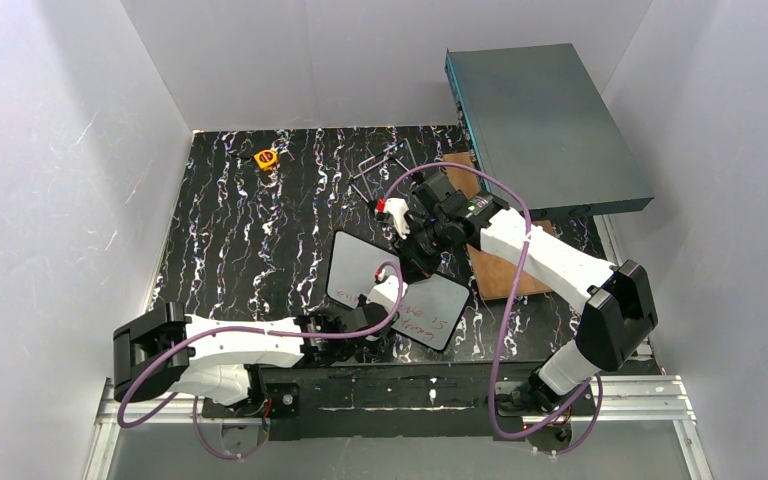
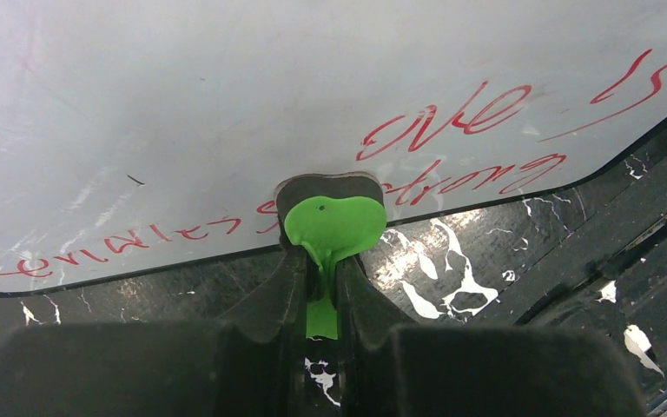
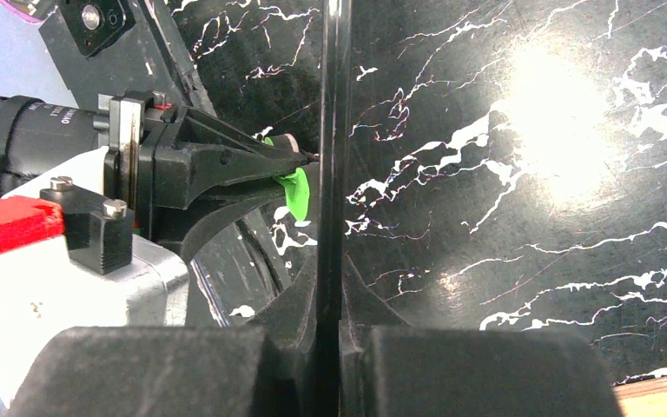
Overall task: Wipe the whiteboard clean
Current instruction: Erase the center of the board with the whiteboard.
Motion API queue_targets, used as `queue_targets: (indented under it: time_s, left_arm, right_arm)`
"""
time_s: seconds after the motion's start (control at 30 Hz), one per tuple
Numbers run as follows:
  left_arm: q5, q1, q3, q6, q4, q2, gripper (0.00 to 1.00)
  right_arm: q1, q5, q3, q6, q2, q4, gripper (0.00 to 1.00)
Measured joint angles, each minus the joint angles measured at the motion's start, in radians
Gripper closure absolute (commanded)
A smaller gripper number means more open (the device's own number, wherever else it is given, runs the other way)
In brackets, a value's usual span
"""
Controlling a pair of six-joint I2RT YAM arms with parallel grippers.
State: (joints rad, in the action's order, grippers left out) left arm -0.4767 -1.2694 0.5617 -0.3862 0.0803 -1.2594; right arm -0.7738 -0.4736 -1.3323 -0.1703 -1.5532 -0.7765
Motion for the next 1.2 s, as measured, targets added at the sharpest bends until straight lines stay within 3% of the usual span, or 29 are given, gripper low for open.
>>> queue_targets:
  time_s: [0.37,0.73,1.2]
  left_arm:
    - [0.010,-0.003,0.012,0.031,-0.009,-0.010,1.00]
    - [0.026,-0.002,0.129,0.133,-0.038,0.012,1.00]
    - [0.039,0.005,0.024,0.069,-0.006,0.042,1.00]
  right_arm:
    - [0.000,0.001,0.000,0.003,0.000,0.000,0.99]
    - [0.002,0.003,0.000,0.002,0.000,0.000,0.99]
    - [-0.001,-0.002,0.000,-0.002,0.000,0.001,0.99]
